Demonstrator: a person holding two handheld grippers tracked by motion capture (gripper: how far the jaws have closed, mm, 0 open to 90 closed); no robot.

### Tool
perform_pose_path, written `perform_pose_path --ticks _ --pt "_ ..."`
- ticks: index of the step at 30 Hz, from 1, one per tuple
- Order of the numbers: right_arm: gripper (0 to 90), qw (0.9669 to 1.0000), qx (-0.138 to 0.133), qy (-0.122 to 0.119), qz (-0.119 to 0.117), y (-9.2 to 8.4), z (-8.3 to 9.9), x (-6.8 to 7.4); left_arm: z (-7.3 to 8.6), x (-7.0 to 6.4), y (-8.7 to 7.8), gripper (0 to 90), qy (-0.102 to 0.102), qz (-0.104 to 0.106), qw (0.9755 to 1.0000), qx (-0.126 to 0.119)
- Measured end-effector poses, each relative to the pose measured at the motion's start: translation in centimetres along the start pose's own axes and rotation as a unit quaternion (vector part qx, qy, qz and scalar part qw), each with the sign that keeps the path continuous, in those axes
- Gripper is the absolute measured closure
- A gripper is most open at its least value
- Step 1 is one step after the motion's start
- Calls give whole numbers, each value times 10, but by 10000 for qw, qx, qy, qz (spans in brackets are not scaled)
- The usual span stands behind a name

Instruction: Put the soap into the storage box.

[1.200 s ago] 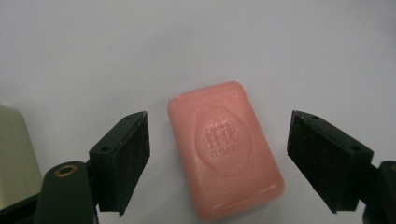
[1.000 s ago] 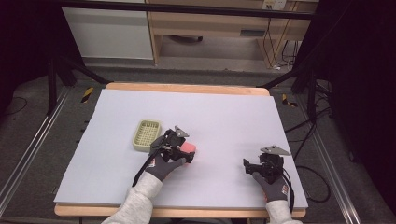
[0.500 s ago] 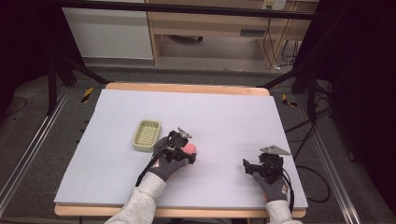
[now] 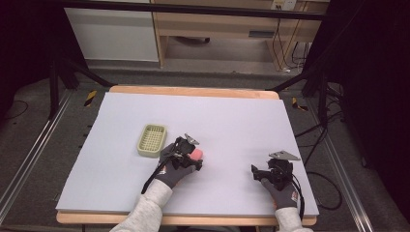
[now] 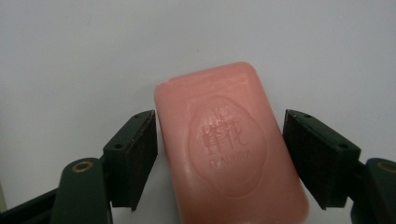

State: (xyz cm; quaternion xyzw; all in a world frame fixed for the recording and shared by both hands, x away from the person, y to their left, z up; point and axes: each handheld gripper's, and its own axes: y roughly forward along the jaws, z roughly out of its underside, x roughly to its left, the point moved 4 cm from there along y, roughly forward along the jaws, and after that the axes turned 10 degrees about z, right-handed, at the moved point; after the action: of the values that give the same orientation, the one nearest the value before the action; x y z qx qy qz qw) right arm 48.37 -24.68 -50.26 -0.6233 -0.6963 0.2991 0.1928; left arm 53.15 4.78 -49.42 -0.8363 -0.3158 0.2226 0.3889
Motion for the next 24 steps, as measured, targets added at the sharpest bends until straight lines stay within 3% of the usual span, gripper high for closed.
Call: perform_pose_path --ticks 9,24 --pt "89 10000 14 -3 -3 0 0 1 2 1 4 306 -120 39 9999 110" --pt "89 10000 27 -32 1 0 0 1 1 1 3 372 -63 25 9997 242"
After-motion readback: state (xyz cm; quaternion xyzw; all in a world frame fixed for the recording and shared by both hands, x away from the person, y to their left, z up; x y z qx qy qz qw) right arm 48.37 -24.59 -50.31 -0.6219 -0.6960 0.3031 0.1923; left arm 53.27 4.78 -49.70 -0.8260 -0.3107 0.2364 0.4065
